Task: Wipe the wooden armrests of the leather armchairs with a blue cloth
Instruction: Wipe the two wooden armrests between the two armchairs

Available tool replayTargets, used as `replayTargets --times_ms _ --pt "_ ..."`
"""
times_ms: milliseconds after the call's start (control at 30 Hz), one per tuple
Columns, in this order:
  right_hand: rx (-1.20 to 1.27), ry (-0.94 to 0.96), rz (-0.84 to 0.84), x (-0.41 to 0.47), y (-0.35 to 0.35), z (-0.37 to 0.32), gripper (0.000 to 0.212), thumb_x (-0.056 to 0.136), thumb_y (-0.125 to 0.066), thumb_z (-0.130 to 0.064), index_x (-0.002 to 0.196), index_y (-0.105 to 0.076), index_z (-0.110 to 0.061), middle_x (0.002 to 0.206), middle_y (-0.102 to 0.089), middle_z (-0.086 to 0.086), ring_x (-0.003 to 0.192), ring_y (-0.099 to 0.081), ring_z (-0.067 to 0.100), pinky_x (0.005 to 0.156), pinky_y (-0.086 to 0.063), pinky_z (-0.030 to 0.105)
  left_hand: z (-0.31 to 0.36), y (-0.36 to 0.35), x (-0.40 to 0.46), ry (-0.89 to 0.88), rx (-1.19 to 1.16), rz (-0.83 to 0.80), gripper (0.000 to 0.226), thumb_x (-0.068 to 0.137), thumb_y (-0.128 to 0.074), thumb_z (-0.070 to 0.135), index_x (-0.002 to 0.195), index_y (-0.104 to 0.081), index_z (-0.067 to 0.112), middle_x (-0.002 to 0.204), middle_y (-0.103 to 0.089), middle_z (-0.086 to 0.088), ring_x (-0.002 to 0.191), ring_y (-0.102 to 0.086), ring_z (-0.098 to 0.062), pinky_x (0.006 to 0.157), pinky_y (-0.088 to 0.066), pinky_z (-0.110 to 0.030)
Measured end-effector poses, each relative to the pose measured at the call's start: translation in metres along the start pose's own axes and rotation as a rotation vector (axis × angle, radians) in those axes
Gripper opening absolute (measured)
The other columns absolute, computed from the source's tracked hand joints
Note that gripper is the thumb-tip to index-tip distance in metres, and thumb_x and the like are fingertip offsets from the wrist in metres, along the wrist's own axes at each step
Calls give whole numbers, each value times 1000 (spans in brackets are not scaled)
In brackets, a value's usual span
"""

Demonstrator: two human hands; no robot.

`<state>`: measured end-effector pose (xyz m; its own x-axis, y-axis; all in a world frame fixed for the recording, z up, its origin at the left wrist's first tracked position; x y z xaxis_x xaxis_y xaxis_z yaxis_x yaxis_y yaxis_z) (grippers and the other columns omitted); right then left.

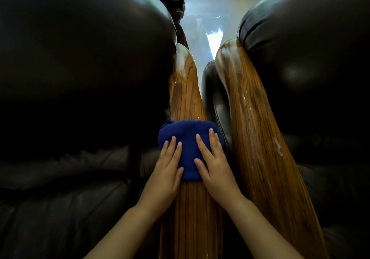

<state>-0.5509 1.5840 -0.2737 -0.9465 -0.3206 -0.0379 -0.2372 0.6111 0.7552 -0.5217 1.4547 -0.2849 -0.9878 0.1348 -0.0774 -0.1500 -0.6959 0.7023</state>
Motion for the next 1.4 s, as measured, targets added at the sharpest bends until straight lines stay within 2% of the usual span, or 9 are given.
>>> replayTargets --times_ms 133,300,467,567,767,933,1033,1233,1400 --pt "69 -37 -67 37 7 3 60 96 -37 -34 140 4 -41 153 21 -10 140 17 8 111 1 28 4 14 42 -2 -42 -50 67 93 -43 21 133 10 32 146 19 16 139 18 -5 112 9 -22" --pt "126 -133 -112 83 13 6 61 96 -39 -31 144 -2 -37 157 13 -1 145 2 21 116 -9 39 1 33 91 73 -42 -131 71 91 -49 16 144 -1 20 156 10 -1 143 13 -15 118 5 -34" --pt "81 -197 -118 116 21 3 63 94 -45 -28 145 -7 -33 158 3 5 144 -10 27 114 -17 40 5 49 118 113 -19 -64 70 88 -53 12 144 -11 14 158 -1 -4 145 1 -19 120 -3 -36" --pt "31 -186 -93 115 27 0 62 92 -51 -27 144 -18 -30 157 -12 8 140 -22 29 112 -25 40 9 52 110 135 1 25 64 87 -55 10 142 -23 12 156 -15 -5 144 -10 -18 119 -9 -34" --pt "-176 -96 42 79 39 -8 48 90 -53 -29 136 -40 -21 144 -44 10 127 -47 26 106 -37 39 27 49 69 139 160 161 44 89 -51 8 132 -44 13 146 -41 -7 138 -32 -18 117 -23 -34" --pt "-184 5 4 43 52 -13 31 92 -51 -24 122 -56 -17 120 -65 8 109 -61 22 95 -46 34 51 47 43 154 226 75 35 89 -51 11 122 -57 15 130 -59 -7 124 -51 -18 107 -38 -33" --pt "-66 -30 -79 30 74 -7 29 88 -57 -24 117 -60 -19 116 -67 4 108 -61 19 94 -45 30 76 52 35 146 179 62 31 86 -56 10 115 -63 16 116 -68 -4 109 -61 -15 97 -45 -28" --pt "32 -89 -102 -4 135 13 36 85 -62 -24 121 -57 -22 124 -62 -2 114 -56 10 93 -41 22 142 47 23 83 90 51 28 84 -60 12 111 -65 17 110 -70 -1 102 -61 -5 92 -48 -23" --pt "53 -86 -161 -30 205 27 32 80 -68 -26 112 -63 -26 108 -67 -6 97 -59 5 85 -50 23 192 42 29 141 -41 32 23 74 -70 10 96 -70 17 94 -71 1 87 -64 -5 75 -50 -14"
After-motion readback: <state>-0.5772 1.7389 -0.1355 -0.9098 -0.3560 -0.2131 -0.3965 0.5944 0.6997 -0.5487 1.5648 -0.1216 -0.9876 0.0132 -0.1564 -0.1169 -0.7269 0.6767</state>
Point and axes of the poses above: each hand's wrist, its own x-axis towards the middle knuckle, its own y-axis out of the back of the hand, z = x × y, the point moved 6 cm from there along x, towards the middle knuckle
